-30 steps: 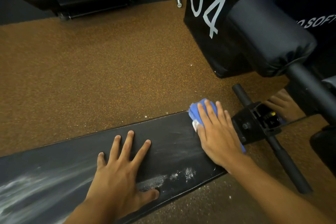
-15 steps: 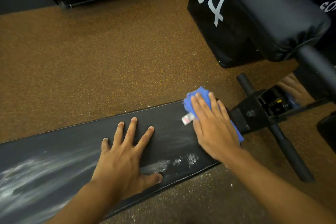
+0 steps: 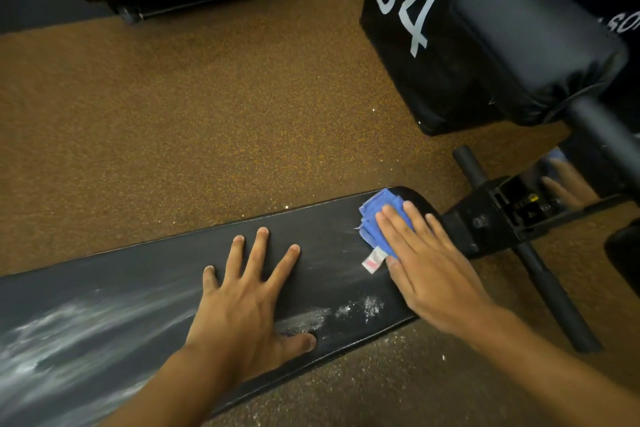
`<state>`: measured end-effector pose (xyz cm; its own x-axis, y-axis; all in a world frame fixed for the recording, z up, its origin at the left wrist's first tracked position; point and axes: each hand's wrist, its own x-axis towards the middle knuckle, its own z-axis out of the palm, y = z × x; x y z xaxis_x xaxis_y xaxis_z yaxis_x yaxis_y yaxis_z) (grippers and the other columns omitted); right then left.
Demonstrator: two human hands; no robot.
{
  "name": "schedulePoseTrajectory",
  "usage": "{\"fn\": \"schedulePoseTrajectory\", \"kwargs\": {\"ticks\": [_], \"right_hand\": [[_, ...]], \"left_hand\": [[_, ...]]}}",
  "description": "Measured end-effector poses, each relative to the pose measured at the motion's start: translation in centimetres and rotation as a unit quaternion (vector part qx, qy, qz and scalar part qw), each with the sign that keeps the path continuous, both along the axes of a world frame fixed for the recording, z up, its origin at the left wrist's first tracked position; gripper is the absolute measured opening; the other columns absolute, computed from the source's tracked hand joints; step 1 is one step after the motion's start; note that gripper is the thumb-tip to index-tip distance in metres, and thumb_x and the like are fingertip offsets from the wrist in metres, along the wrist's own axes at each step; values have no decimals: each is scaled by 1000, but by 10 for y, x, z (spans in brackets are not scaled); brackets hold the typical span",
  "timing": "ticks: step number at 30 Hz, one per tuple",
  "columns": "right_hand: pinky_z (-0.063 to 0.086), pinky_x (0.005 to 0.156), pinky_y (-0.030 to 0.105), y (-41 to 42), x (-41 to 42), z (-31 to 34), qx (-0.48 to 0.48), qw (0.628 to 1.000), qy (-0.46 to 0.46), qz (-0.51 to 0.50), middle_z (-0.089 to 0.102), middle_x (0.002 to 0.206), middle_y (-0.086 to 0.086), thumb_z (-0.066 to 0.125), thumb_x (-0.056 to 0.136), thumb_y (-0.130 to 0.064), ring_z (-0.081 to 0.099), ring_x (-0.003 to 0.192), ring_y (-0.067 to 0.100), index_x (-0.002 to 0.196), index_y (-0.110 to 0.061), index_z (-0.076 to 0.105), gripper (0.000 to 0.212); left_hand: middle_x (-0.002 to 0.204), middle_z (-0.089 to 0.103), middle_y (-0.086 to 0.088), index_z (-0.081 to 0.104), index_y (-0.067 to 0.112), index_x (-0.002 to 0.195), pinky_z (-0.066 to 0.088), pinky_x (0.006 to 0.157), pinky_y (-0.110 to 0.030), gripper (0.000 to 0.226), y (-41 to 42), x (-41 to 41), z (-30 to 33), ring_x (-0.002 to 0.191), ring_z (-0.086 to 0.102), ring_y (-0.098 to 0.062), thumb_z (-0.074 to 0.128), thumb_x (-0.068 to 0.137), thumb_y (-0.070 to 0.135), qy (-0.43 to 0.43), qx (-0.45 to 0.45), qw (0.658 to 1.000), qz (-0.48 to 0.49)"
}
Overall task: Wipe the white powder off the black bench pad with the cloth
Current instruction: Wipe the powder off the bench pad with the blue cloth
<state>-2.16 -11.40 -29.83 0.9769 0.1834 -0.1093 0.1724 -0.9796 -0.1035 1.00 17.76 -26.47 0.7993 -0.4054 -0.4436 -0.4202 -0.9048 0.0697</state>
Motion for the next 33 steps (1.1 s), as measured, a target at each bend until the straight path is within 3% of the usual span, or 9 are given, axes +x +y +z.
{"fn": "schedulePoseTrajectory", "kwargs": {"ticks": [6,10,12,17,19,22,26,29,33], "right_hand": [[11,122,54,31,68,-13,-7,988,-22,-154,20,164,13,19,96,-37,10,152,36,156,-5,20,68],[10,123,47,9,-1,-2,-5,1000,-10,-14,7,167,6,25,101,-34,-5,154,22,159,-10,11,64],[10,122,46,-10,-8,-1,-4,1000,1,-8,6,168,1,23,101,-37,-6,154,18,159,-16,10,63],[7,123,52,21,65,-11,7,984,-17,-178,15,166,12,19,94,-39,6,153,32,157,-6,17,71],[8,123,50,22,50,-12,13,990,-28,-138,15,166,11,21,98,-36,3,154,29,157,-6,16,67],[12,123,49,-1,-1,0,-12,999,-11,-32,10,167,5,26,100,-35,-3,154,19,159,-11,13,65],[10,122,53,-14,33,-2,-35,995,-5,-92,15,166,8,19,98,-40,4,154,26,158,-10,16,68],[11,123,50,13,73,-9,11,991,-22,-134,21,164,11,23,97,-38,11,152,32,156,-6,22,67],[11,124,43,11,16,-2,17,1000,-14,0,10,167,4,29,103,-32,-1,154,19,159,-11,12,62]], "left_hand": [[161,-38,-4,-30,45,150,12,120,-65,121,0,1,-2,151,-25,-36,29,61,101,10,20,1000,-20],[160,-40,-4,-32,45,148,12,120,-65,120,0,2,0,151,-27,-37,29,61,101,14,17,1000,-13],[160,-40,-5,-31,45,149,11,119,-66,120,-1,1,0,150,-27,-37,30,61,101,23,8,1000,-10],[161,-39,-6,-31,44,150,12,119,-65,120,0,2,-2,150,-27,-38,27,62,101,10,12,1000,-15],[165,-30,-7,-22,44,154,17,117,-66,120,0,0,-5,153,-20,-39,27,60,102,-7,-4,1000,-12],[170,-2,-10,6,41,160,30,108,-71,122,2,0,-6,154,3,-43,32,58,103,-17,-21,1000,2],[169,11,-12,16,38,160,36,102,-73,121,2,0,-10,152,16,-45,33,58,103,-12,-18,1000,-2],[170,2,-11,8,40,160,31,107,-72,121,2,0,-10,154,7,-44,32,59,102,-16,-17,1000,-5],[166,-28,-7,-19,43,155,18,117,-67,121,3,0,-6,153,-17,-39,29,60,101,-11,-12,1000,-9]]}}
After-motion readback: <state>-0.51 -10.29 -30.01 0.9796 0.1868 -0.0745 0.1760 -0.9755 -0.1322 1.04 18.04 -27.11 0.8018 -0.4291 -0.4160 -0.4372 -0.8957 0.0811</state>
